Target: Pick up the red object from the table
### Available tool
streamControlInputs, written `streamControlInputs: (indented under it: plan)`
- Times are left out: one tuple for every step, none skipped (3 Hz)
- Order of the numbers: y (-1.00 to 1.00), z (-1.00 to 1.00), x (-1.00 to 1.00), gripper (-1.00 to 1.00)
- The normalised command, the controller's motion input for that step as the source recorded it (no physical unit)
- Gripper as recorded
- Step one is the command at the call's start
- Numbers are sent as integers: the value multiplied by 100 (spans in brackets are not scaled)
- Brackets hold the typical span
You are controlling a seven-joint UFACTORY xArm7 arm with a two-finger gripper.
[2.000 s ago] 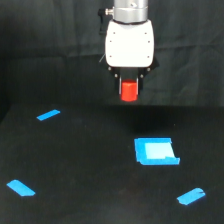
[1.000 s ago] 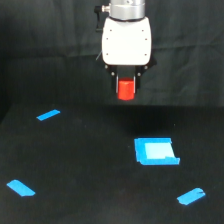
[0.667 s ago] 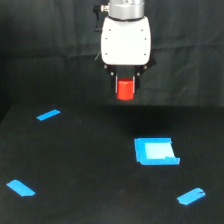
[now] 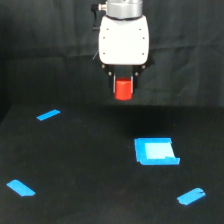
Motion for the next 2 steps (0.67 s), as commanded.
streamControlInputs:
  plan:
    - [-14, 17, -7, -100]
    - [-17, 10, -5, -100]
